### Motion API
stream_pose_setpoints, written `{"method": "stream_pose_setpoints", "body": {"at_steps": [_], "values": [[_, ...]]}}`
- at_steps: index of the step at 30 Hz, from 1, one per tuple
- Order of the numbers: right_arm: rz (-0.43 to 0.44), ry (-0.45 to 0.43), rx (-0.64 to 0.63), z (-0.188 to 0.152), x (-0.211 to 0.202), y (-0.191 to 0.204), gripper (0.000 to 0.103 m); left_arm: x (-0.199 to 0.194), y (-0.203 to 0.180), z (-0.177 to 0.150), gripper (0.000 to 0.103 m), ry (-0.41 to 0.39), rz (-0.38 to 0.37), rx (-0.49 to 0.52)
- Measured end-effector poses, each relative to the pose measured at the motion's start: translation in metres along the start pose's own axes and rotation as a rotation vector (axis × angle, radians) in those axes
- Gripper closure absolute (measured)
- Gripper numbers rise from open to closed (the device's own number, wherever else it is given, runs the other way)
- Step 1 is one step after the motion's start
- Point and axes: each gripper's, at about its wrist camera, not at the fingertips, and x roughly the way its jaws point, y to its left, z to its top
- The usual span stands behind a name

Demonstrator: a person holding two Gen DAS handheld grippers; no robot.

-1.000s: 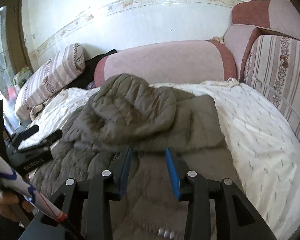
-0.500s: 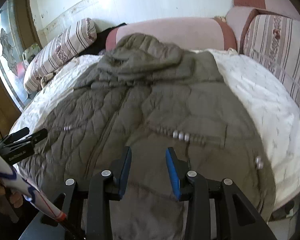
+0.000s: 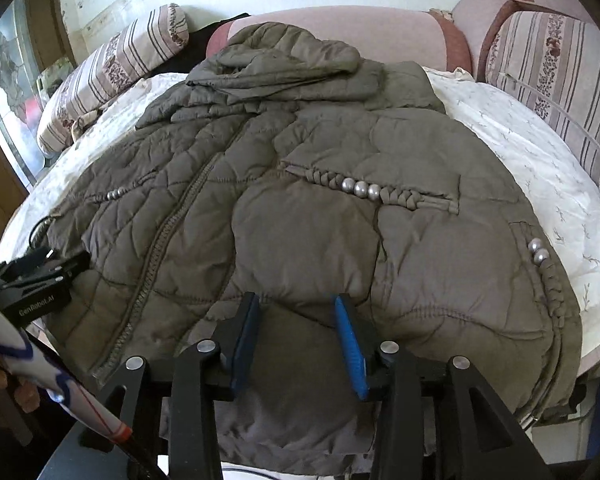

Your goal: Fold large clothes

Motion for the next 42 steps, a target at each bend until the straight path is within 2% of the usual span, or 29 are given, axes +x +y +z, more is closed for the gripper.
{"method": "stream_pose_setpoints", "body": {"at_steps": [6, 16, 20, 25, 29, 32, 35, 39, 42], "values": [[-0.012, -0.019, -0.031, -0.005, 0.002, 0.001, 0.056, 0.001, -0.001, -0.001, 0.010, -0.020, 0.011, 0.008], [0.006, -0.024, -0.010, -0.008, -0.007, -0.005, 0.055, 0.001, -0.002, -0.003, 0.010, -0.024, 0.015, 0.008], [0.006, -0.069, 0.054, -0.003, -0.028, -0.026, 0.055, 0.001, -0.002, -0.003, 0.010, -0.024, 0.015, 0.008], [-0.061, -0.147, 0.163, 0.000, -0.052, -0.062, 0.055, 0.001, -0.001, -0.003, 0.009, -0.023, 0.016, 0.007], [-0.067, -0.081, 0.218, -0.009, -0.041, -0.078, 0.055, 0.000, -0.001, -0.004, 0.009, -0.023, 0.015, 0.005], [-0.075, -0.054, 0.212, -0.012, -0.034, -0.078, 0.054, 0.000, -0.001, -0.003, 0.009, -0.024, 0.015, 0.007], [-0.072, -0.057, 0.204, -0.009, -0.037, -0.079, 0.054, 0.000, -0.001, -0.003, 0.009, -0.024, 0.015, 0.006], [-0.082, -0.123, 0.224, -0.003, -0.055, -0.089, 0.054, 0.000, -0.002, -0.003, 0.009, -0.026, 0.014, 0.007], [-0.142, -0.187, 0.278, 0.000, -0.072, -0.111, 0.036, 0.000, -0.002, -0.003, 0.009, -0.025, 0.015, 0.006]]}}
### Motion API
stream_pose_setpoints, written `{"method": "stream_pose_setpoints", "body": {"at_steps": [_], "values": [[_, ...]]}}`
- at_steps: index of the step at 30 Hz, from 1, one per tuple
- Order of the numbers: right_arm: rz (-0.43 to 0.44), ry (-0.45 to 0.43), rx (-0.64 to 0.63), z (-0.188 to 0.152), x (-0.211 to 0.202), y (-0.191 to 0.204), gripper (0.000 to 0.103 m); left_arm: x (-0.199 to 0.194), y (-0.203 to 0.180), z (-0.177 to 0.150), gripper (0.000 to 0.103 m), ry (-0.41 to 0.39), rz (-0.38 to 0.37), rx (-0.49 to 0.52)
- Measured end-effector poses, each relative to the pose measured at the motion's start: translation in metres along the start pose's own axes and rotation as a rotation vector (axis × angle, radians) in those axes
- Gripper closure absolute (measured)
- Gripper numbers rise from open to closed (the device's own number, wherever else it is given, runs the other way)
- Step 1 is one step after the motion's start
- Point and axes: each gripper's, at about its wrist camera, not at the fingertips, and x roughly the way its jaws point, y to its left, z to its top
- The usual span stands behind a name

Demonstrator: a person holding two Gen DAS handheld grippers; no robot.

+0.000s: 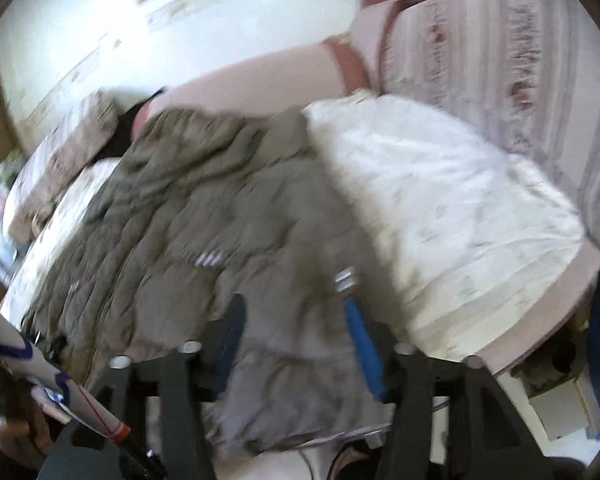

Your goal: Fold large clothes

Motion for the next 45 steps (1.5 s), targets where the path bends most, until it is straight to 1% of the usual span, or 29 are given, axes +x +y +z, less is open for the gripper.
{"method": "stream_pose_setpoints", "body": {"at_steps": [1, 2, 5, 7, 9, 12, 13, 16, 21, 23, 28, 32, 35, 37, 39, 41, 43, 45], "values": [[-0.016, -0.007, 0.015, 0.002, -0.001, -0.007, 0.033, 0.000, 0.000, 0.000, 0.009, 0.000, 0.000, 0.000], [-0.034, -0.005, 0.040, 0.003, 0.000, -0.017, 0.033, 0.000, 0.000, 0.000, 0.009, 0.001, 0.000, -0.001], [-0.020, 0.035, 0.135, 0.000, 0.009, -0.044, 0.033, 0.000, 0.000, 0.000, 0.008, 0.000, 0.001, 0.000], [0.019, 0.083, 0.185, -0.004, 0.020, -0.055, 0.033, 0.000, 0.000, 0.000, 0.008, 0.000, 0.000, 0.000], [0.042, 0.120, 0.204, -0.008, 0.026, -0.058, 0.033, 0.000, 0.001, 0.000, 0.008, 0.000, -0.001, 0.000], [0.106, 0.160, 0.218, -0.014, 0.033, -0.055, 0.033, 0.000, 0.001, 0.000, 0.008, -0.001, -0.002, 0.001], [0.122, 0.168, 0.213, -0.015, 0.034, -0.052, 0.031, 0.000, 0.001, 0.000, 0.008, -0.001, -0.002, 0.001], [0.116, 0.169, 0.175, -0.018, 0.035, -0.041, 0.030, 0.000, 0.000, 0.000, 0.008, -0.001, -0.001, 0.000], [0.128, 0.163, 0.146, -0.021, 0.032, -0.035, 0.030, 0.000, 0.001, 0.000, 0.008, -0.001, -0.002, 0.000], [0.116, 0.163, 0.139, -0.021, 0.032, -0.034, 0.030, 0.000, 0.001, 0.000, 0.008, -0.001, -0.003, 0.001], [0.073, 0.133, 0.190, -0.017, 0.032, -0.048, 0.030, 0.000, 0.001, 0.001, 0.008, -0.001, -0.009, 0.000], [0.121, 0.170, 0.227, -0.020, 0.042, -0.054, 0.030, -0.004, 0.005, 0.005, 0.008, -0.006, -0.038, -0.014], [0.161, 0.188, 0.205, -0.022, 0.043, -0.046, 0.030, -0.016, 0.017, 0.009, 0.008, -0.027, -0.102, -0.063], [0.178, 0.194, 0.187, -0.024, 0.041, -0.041, 0.030, -0.026, 0.032, 0.013, 0.008, -0.051, -0.121, -0.107], [0.204, 0.204, 0.181, -0.026, 0.040, -0.037, 0.030, -0.032, 0.055, 0.018, 0.008, -0.062, -0.124, -0.185], [0.225, 0.210, 0.171, -0.027, 0.040, -0.034, 0.029, -0.028, 0.084, 0.022, 0.008, -0.042, -0.139, -0.288], [0.240, 0.208, 0.158, -0.027, 0.040, -0.030, 0.029, -0.018, 0.106, 0.021, 0.008, -0.007, -0.138, -0.358], [0.233, 0.198, 0.158, -0.027, 0.039, -0.030, 0.029, -0.004, 0.123, 0.016, 0.009, 0.038, -0.135, -0.416]]}}
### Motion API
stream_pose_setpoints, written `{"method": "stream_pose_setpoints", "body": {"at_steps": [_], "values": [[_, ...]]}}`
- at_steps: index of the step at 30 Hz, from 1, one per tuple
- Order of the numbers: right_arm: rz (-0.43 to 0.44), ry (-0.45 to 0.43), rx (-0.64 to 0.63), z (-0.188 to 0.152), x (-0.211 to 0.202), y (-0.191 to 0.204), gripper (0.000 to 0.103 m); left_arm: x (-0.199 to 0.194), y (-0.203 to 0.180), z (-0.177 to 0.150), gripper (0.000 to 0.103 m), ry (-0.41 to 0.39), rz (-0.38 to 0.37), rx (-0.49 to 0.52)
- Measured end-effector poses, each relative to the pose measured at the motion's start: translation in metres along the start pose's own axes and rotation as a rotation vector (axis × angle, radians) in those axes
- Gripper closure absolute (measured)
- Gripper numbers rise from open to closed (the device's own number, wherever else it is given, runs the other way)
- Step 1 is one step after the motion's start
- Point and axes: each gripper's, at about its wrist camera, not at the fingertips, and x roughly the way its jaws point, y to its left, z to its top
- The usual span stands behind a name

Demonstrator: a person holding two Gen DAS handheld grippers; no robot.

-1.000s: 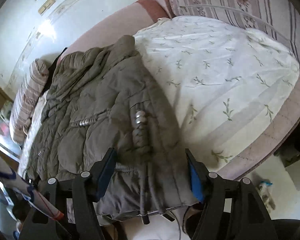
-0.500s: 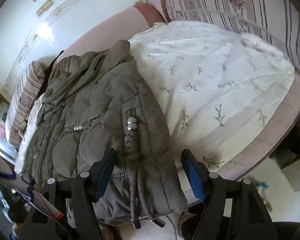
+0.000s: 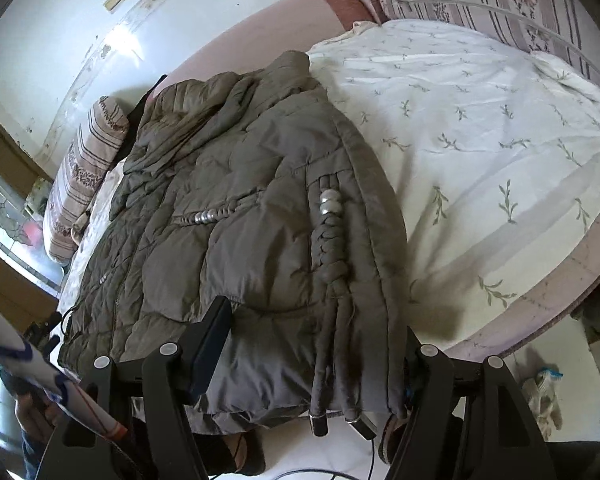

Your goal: Fold large clothes

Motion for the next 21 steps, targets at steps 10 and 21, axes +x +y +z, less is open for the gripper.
{"method": "stream_pose_setpoints", "body": {"at_steps": [10, 21], "values": [[-0.033, -0.024, 0.078, 0.008, 0.004, -0.015, 0.035, 0.020, 0.009, -0.014, 0.023, 0.077, -0.105, -0.078], [0.086, -0.026, 0.032, 0.001, 0.002, 0.007, 0.061, 0.002, -0.038, -0.046, 0.061, -0.001, -0.128, 0.106]]}}
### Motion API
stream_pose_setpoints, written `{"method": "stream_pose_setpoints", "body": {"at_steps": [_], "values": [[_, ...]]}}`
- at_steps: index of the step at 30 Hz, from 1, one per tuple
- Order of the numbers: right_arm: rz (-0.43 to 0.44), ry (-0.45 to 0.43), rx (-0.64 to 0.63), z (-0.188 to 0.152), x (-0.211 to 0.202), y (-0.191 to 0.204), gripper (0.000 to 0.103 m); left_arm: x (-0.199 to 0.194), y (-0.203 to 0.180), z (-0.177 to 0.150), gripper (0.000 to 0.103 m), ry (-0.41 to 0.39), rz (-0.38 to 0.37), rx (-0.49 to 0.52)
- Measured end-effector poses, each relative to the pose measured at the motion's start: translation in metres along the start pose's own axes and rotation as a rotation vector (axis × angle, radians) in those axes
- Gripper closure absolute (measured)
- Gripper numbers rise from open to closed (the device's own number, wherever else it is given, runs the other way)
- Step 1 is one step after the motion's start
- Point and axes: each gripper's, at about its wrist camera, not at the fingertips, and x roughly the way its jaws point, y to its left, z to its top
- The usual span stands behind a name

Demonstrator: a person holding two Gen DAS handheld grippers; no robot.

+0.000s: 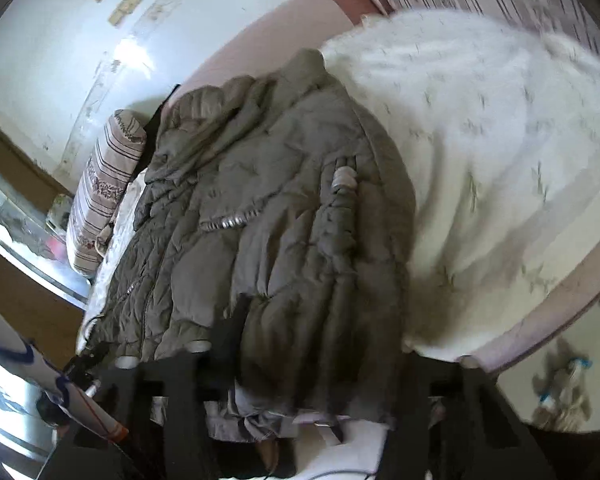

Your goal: Fold large clothes

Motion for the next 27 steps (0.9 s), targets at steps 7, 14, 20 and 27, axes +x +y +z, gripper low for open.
{"method": "stream_pose_setpoints", "body": {"at_steps": [7, 14, 20, 27], "values": [[-0.135, 0.035, -0.066, -0.006, 0.018, 0.006, 0.060, 0.014, -0.016, -0.007, 0.056, -0.011, 0.128, 0.125], [-0.148, 0.002, -0.088, -0.010, 0.020, 0.007, 0.053, 0.018, -0.017, -0.012, 0.045, -0.028, 0.176, 0.150], [-0.143, -0.014, -0.081, -0.011, 0.018, 0.006, 0.052, 0.017, -0.017, -0.017, 0.035, -0.042, 0.216, 0.153], [-0.159, -0.025, -0.082, -0.012, 0.017, 0.008, 0.052, 0.018, -0.017, -0.016, 0.030, -0.042, 0.233, 0.156]]}}
